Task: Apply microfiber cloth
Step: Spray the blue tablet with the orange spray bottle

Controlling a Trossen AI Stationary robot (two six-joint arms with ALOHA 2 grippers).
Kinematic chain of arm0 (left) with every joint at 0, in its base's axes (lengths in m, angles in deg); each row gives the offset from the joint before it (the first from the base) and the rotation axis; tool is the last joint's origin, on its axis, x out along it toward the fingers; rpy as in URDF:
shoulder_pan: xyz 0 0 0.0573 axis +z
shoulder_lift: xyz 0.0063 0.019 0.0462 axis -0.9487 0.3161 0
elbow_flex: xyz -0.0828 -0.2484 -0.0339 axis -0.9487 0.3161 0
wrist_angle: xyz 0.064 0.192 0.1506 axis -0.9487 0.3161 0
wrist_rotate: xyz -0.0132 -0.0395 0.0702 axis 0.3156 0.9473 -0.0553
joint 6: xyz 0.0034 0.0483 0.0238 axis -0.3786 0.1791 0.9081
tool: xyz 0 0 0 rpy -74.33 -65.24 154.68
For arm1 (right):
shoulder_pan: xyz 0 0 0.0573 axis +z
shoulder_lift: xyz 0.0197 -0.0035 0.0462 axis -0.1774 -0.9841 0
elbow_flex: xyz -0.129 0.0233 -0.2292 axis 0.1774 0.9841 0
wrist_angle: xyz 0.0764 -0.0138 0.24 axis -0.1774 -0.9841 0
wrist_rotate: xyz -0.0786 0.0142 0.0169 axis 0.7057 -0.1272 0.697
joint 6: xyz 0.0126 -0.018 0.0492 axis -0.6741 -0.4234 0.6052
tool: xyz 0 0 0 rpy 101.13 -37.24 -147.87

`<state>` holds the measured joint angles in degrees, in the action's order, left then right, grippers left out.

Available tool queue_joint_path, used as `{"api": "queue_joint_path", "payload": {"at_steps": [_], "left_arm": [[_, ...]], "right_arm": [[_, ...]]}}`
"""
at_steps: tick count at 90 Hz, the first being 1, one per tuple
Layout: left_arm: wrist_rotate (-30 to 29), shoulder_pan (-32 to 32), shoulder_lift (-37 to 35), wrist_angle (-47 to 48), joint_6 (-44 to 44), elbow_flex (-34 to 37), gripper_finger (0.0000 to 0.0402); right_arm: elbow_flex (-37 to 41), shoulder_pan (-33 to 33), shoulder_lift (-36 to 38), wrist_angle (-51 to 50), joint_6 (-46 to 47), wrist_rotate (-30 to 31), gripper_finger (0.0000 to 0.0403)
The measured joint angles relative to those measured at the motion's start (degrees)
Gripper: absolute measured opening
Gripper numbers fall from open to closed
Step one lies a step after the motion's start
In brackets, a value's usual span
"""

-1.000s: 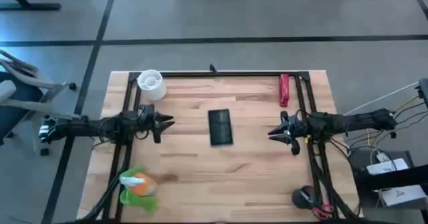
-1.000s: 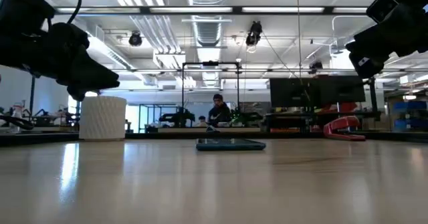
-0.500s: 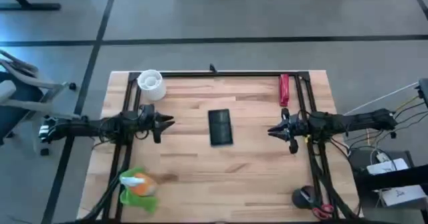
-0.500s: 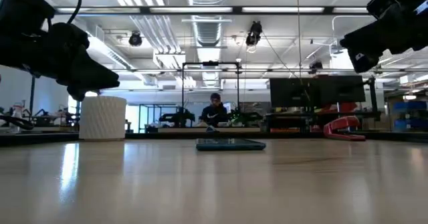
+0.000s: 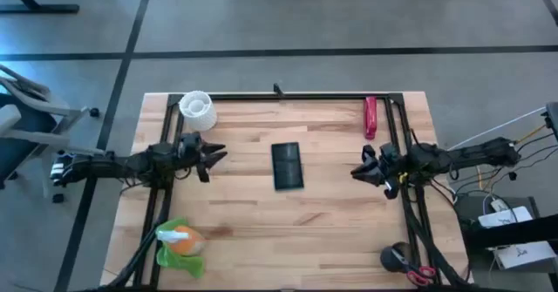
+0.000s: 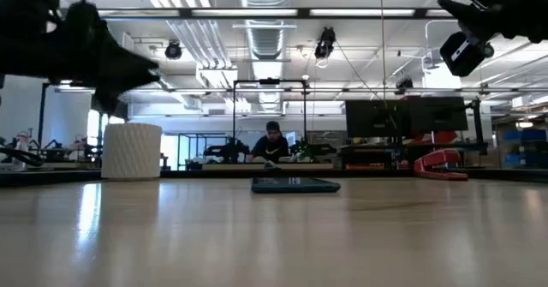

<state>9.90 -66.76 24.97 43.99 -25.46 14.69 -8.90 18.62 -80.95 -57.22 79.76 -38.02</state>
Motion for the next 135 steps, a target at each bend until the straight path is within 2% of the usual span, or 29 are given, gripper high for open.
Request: {"api": "queue_joint_path", "payload": {"at_steps": [11,19,25,35,47,58,76,97,115,135], "left_arm": [[-2.0,0.0,0.0,-6.0,6.2,0.0,0.0116],[-1.8,0.0,0.7,-7.9,6.8,0.0,0.0111],[1.2,0.0,1.7,-9.1,6.7,0.0,0.0107],[10.4,0.0,5.0,-13.2,6.6,0.0,0.0103],[10.6,0.0,11.5,-17.6,4.4,0.0,0.0111],[8.5,0.1,18.4,-17.8,4.6,-1.9,0.0138],[8.1,0.1,32.3,-17.6,7.5,-9.1,0.0197],[8.1,0.1,50.8,-17.6,8.1,-17.5,0.0251],[8.2,-2.3,65.5,-17.6,7.9,-25.3,0.0262],[7.9,-4.7,80.3,-17.8,9.7,-35.3,0.0248]], "right_arm": [[0.1,0.5,-5.3,1.5,0.0,0.3,0.006],[0.1,0.5,-9.7,5.3,0.4,0.7,0.0059],[0.1,0.6,-13.0,9.6,0.2,0.6,0.0056],[-0.8,0.6,-18.3,14.5,-1.9,0.6,0.005],[-3.5,1.1,-23.4,17.0,-4.2,0.5,0.005],[-6.7,1.8,-27.9,16.8,-5.5,0.5,0.0059],[-12.3,2.5,-35.3,15.2,-9.7,0.4,0.0077],[-20.2,2.5,-40.3,6.3,-13.4,0.6,0.0087],[-25.4,2.5,-40.5,-5.4,-19.8,0.7,0.0083],[-26.7,2.6,-40.0,-8.9,-18.4,0.7,0.0074]]}}
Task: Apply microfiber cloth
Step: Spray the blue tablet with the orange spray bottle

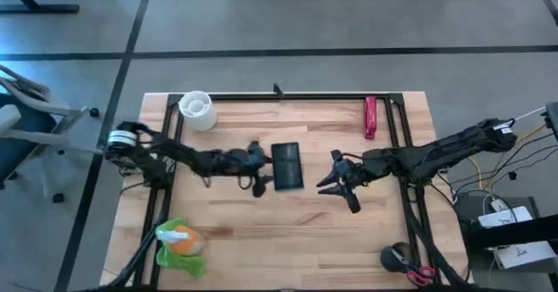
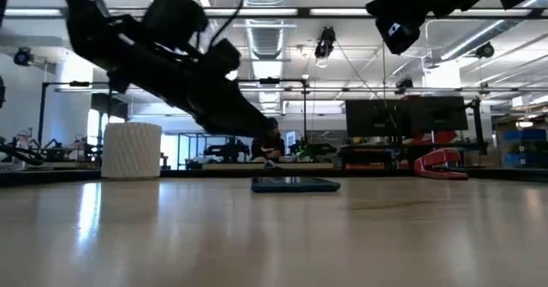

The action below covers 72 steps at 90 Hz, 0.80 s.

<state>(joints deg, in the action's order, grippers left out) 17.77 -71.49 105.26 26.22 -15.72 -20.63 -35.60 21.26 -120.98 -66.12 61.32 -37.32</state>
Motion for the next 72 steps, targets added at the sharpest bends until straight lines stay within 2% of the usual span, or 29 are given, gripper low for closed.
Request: {"api": "queue_joint_path", "payload": {"at_steps": [16,36,55,72], "left_arm": [[-0.2,-0.1,6.5,0.8,0.9,-4.5,0.0227],[-2.2,-0.2,10.2,3.2,-4.1,-3.7,0.0199],[-0.8,-3.1,4.8,14.5,-6.4,-0.4,0.0171],[0.1,-6.2,-4.8,22.9,-7.8,3.9,0.0153]], "right_arm": [[0.3,0.4,-1.2,0.5,1.0,0.5,0.0067],[0.3,0.4,-6.2,8.3,2.9,0.5,0.0066],[0.3,0.2,-13.0,14.3,1.6,0.5,0.0081],[-2.0,0.2,-20.8,16.7,1.6,0.6,0.0092]]}}
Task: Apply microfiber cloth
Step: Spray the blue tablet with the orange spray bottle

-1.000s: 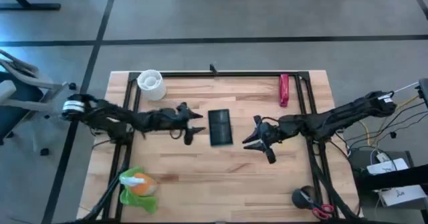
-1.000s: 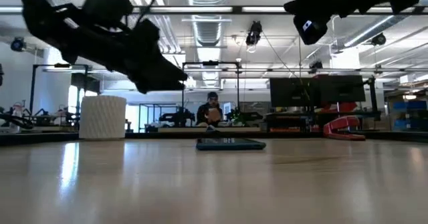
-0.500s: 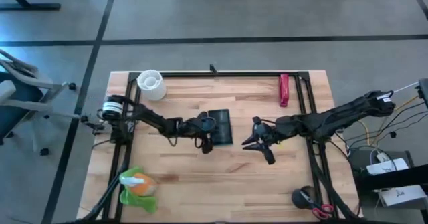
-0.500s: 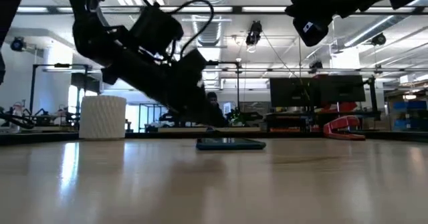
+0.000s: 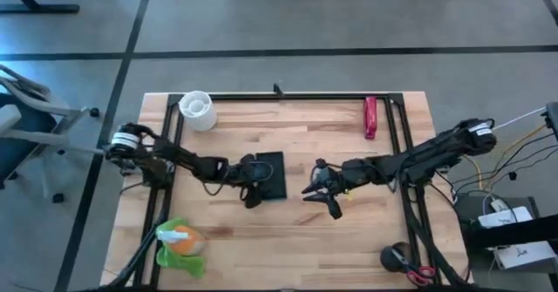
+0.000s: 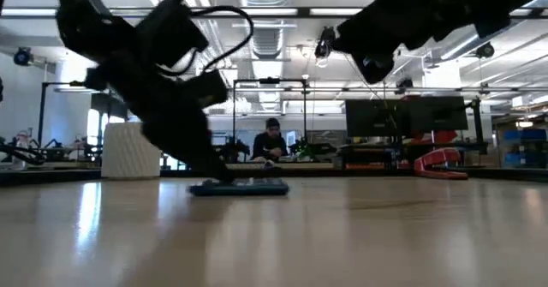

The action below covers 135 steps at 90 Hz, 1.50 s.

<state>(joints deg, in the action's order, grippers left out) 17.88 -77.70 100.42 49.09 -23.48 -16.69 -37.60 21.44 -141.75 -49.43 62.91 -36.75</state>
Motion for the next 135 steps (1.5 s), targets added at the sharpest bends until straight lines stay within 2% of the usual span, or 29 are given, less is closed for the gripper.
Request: {"api": "queue_joint_path", "payload": {"at_steps": [21,34,52,67,87,107,120,135], "left_arm": [[-0.1,-3.6,-16.7,11.3,-0.7,1.3,0.0134],[-1.4,-5.5,-23.3,20.7,-1.2,2.3,0.0122],[-1.8,-5.8,-28.4,33.1,-5.4,4.2,0.011],[-1.9,-6.0,-30.0,39.6,1.3,5.9,0.0112],[-3.9,-6.0,-26.9,27.2,13.5,12.0,0.0162],[-6.3,-6.2,-22.2,10.0,23.7,16.3,0.0212],[-6.7,-6.2,-19.4,2.9,30.5,16.7,0.0225],[-6.7,-6.2,-14.9,-3.7,38.5,17.0,0.0221]], "right_arm": [[-8.4,-0.4,-11.6,0.1,-1.6,3.8,0.0106],[-14.0,-1.6,-17.2,-3.1,-6.5,4.5,0.012],[-21.5,-3.5,-20.8,-13.2,-11.3,4.7,0.014],[-26.2,-3.9,-24.1,-17.3,-15.0,4.5,0.0152],[-31.9,-4.2,-27.6,-23.5,-17.2,5.1,0.0164],[-33.7,-4.0,-28.1,-31.4,-18.6,10.4,0.0163],[-33.2,-3.6,-27.7,-36.6,-19.4,14.5,0.0166],[-32.3,-2.1,-28.9,-39.4,-22.9,21.3,0.0171]]}}
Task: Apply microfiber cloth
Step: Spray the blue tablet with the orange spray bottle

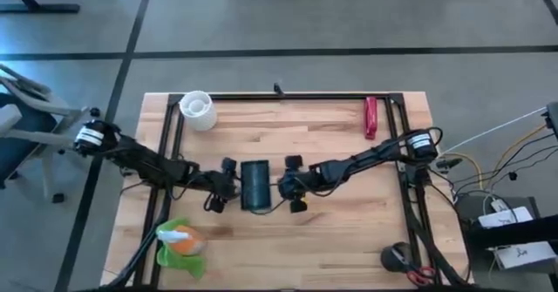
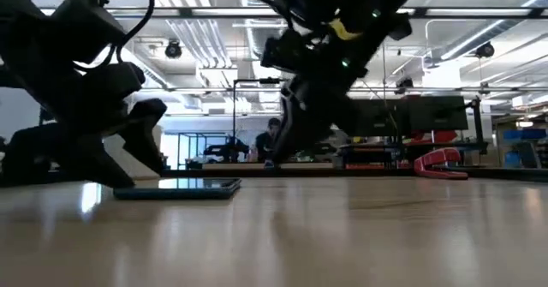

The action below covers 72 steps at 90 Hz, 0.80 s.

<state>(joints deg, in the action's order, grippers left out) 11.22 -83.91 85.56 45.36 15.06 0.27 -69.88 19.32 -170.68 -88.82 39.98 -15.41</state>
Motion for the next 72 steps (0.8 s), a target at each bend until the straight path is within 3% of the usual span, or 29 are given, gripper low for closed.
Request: {"api": "queue_joint_path", "payload": {"at_steps": [26,53,72], "left_arm": [[-0.5,-0.1,8.9,-12.0,14.7,-0.7,0.0198],[-0.8,-0.2,12.6,-10.9,27.9,-5.6,0.0181],[-2.1,-0.1,14.1,-7.3,28.8,-8.4,0.0173]], "right_arm": [[-0.4,1.1,-4.0,1.6,-8.0,6.3,0.0181],[-1.0,1.2,-5.7,3.5,-13.9,7.3,0.0181],[-1.7,2.0,-6.7,4.9,-18.2,8.0,0.0183]]}}
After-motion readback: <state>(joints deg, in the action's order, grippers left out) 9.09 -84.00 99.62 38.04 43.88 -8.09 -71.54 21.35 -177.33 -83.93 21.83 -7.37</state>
